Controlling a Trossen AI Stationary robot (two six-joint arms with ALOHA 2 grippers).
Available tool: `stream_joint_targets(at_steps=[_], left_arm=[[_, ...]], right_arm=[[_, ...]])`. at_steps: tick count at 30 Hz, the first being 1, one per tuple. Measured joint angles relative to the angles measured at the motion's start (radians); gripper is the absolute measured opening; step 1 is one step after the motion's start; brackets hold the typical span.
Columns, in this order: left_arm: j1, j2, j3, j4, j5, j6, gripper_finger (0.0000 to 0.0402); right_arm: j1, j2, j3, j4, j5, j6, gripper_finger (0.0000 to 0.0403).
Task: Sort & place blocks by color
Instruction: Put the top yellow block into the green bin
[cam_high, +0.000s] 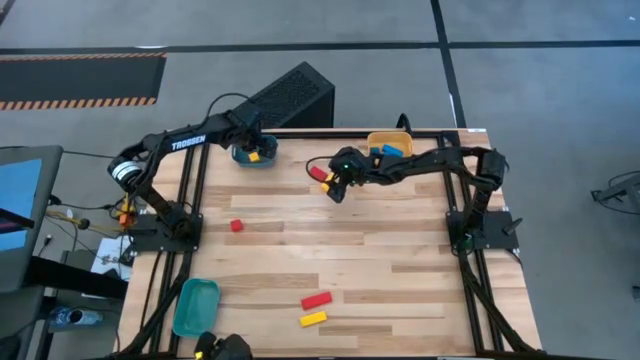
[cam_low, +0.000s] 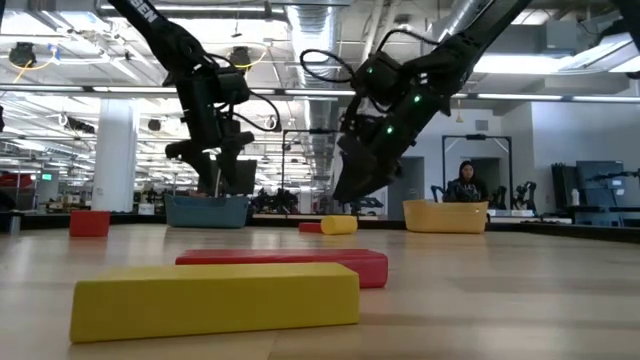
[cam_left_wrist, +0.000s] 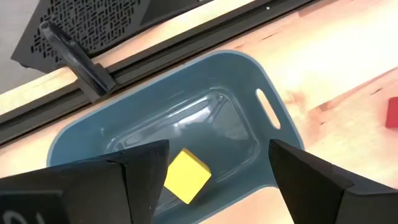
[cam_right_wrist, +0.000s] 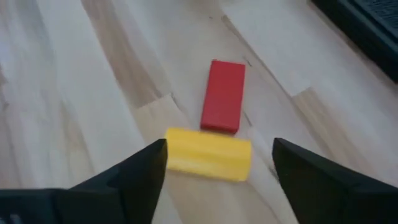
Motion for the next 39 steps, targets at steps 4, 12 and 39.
stream_joint_targets(at_steps=[4,12,39], left_arm=[[-0.003,0.000,0.000,0.000,0.006,0.002,0.0261],[-0.003,0.000,0.000,0.013,0.051,0.066,0.0261],[-0.002,0.000,0.007,0.020,0.073,0.152,0.0261]], right_arm=[[0.004,0.033,0.023,-0.058,-0.029,-0.004,0.0381],[0.049,0.138,0.114,-0.112,0.000,0.054,0.0385],[0.030,0.172,0.190,-0.324,-0.101,0.029,0.0286]])
